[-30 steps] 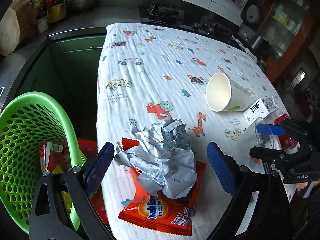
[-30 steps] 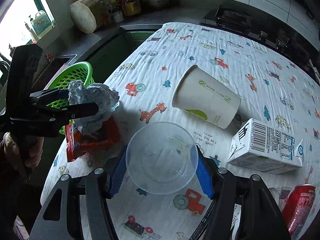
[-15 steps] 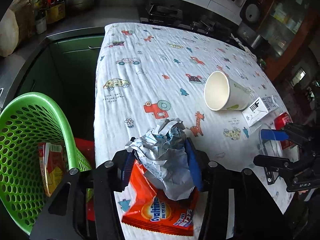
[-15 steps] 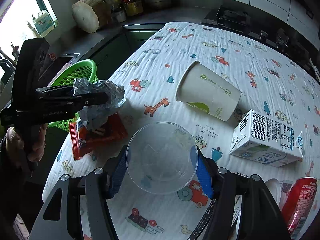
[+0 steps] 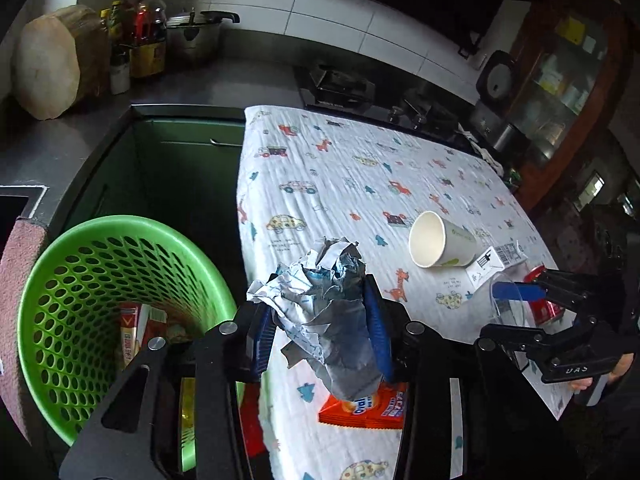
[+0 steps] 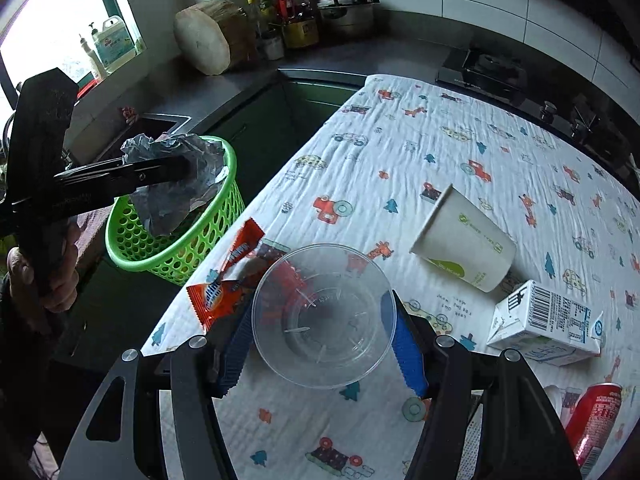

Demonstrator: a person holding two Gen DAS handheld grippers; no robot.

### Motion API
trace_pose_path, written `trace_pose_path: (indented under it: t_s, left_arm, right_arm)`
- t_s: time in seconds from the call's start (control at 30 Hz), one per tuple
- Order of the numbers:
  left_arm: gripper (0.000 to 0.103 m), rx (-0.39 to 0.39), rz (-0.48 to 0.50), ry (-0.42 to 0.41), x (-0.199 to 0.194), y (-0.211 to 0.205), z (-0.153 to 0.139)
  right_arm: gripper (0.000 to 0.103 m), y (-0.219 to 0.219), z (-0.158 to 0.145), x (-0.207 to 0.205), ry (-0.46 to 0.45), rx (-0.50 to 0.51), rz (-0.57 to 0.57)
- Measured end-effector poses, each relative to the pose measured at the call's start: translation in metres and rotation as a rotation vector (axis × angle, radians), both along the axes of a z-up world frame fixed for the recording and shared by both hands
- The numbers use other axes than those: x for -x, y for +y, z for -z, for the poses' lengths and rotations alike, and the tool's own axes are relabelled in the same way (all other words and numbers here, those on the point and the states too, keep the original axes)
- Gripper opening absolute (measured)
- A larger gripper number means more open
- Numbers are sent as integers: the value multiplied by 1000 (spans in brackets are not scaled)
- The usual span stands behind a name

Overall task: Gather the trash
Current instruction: 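Grasp the crumpled foil with the left tool, then drop the foil into the green basket while the right tool drops the clear plastic cup in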

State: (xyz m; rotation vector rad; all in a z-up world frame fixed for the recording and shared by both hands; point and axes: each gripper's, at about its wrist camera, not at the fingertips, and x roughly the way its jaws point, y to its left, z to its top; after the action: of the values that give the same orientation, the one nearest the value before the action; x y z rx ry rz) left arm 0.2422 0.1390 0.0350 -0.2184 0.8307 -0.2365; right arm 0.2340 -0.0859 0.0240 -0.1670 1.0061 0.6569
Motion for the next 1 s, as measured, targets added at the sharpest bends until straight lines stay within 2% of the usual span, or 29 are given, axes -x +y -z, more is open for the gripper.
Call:
trace_pose_path:
  t_s: [0.2,0.4,0.6,0.67,0.73,0.83,1.0]
  left_arm:
    - [40,-40,-110,24,8,60,8]
    - [42,-44,-199,101,10,113,40]
    - [53,-52,-252,164,16,142,70]
    - [62,-44,-266,178,20,148,75]
    - [63,-46,-269,181,24,153,79]
    - [75,-48,-292,193,31,161,82]
    - [80,-9,-327,189,45,177,83]
  right_arm:
    - [61,48,-8,-1,-4,-20,-66]
    - [61,94,-6,-4,12,-30,-117]
    - [61,140,-6,-10,28,-51,-159]
    - [61,154,-4,-12,34,-55,-173]
    - [61,168,-1,-12,46,-62,-184]
    - [61,185,2,-13,55,-70,-191]
    - [61,211,10,-16,80,-87,-193]
